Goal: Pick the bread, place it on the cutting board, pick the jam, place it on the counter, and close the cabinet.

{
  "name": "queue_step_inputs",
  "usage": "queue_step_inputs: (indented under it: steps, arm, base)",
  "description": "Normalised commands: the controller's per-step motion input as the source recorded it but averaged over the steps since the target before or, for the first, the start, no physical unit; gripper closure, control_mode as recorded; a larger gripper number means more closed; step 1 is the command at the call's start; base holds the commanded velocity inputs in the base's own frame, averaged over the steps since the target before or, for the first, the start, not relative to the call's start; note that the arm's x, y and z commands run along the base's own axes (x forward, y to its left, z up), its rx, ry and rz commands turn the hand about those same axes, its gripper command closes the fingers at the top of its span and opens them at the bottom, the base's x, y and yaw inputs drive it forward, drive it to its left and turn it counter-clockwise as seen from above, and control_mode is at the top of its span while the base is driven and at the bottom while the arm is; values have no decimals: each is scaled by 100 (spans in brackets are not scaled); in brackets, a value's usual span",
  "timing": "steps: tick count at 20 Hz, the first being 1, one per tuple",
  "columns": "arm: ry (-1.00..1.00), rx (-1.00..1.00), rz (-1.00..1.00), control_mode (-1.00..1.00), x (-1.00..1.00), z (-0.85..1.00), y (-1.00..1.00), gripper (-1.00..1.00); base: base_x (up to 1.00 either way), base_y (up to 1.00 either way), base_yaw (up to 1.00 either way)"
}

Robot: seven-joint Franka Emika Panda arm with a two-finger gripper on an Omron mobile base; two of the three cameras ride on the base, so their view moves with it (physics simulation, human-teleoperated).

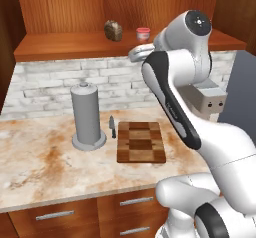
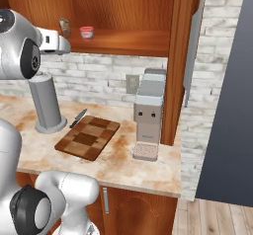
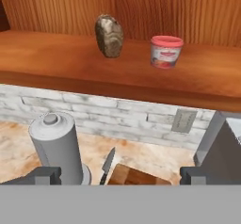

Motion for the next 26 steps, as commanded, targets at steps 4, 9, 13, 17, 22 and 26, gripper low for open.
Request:
queue_step_inputs:
  steps: [4, 9, 13, 17, 22, 26]
  arm:
    - [-1, 0, 0, -100, 4, 20, 12, -100]
    - [0, 0, 0, -100, 9, 10, 17, -100]
    - [0, 0, 0, -100, 11, 0, 20, -100]
    - [-4, 0, 0, -100, 2, 0, 6, -100]
    - [-4, 0, 0, -100, 10, 0, 0, -100]
    - [-3, 0, 0, -100, 20, 0, 4, -100]
  base:
    - [0, 0, 0]
    - [0, 0, 0]
    - [0, 0, 0]
    - [0, 0, 0]
    - [0, 0, 0]
    - [0, 0, 0]
